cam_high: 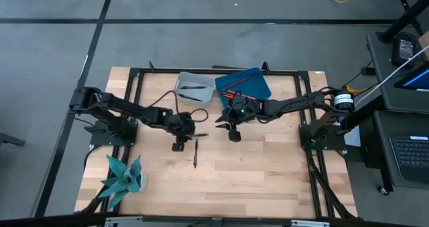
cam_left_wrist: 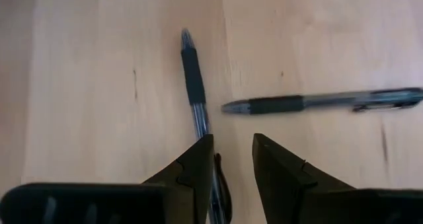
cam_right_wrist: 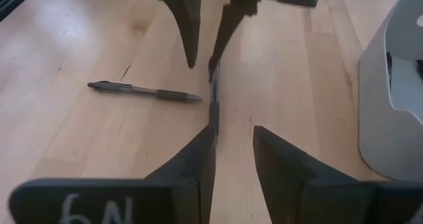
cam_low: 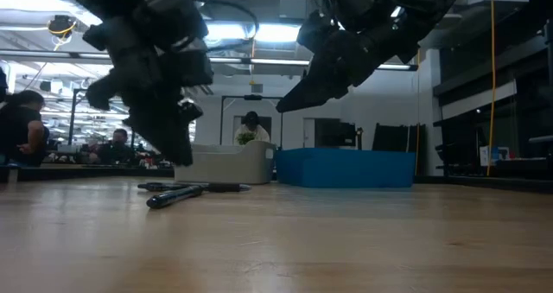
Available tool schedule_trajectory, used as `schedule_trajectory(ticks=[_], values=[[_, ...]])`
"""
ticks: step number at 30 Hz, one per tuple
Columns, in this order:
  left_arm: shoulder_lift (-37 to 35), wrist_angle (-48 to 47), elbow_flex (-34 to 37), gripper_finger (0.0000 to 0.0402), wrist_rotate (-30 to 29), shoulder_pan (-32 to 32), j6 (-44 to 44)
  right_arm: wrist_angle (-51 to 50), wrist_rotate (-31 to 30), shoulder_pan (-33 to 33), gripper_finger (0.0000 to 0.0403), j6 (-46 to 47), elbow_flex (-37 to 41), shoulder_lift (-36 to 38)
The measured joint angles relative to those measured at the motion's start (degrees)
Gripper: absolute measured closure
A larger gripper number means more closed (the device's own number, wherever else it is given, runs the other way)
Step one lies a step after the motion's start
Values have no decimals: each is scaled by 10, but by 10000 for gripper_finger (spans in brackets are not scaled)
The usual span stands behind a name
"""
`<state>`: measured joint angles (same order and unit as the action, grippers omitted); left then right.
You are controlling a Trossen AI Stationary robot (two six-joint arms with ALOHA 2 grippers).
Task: Sort pens & pencils
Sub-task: Put the black pen into the gray bin
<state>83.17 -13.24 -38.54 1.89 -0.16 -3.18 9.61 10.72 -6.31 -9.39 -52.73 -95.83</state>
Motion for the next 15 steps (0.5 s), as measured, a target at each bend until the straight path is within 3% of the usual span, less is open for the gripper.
schedule_trajectory(ticks=[15], values=[[105,50,-3,302,13,17,-2,-7,30,0,299,0,0,0]])
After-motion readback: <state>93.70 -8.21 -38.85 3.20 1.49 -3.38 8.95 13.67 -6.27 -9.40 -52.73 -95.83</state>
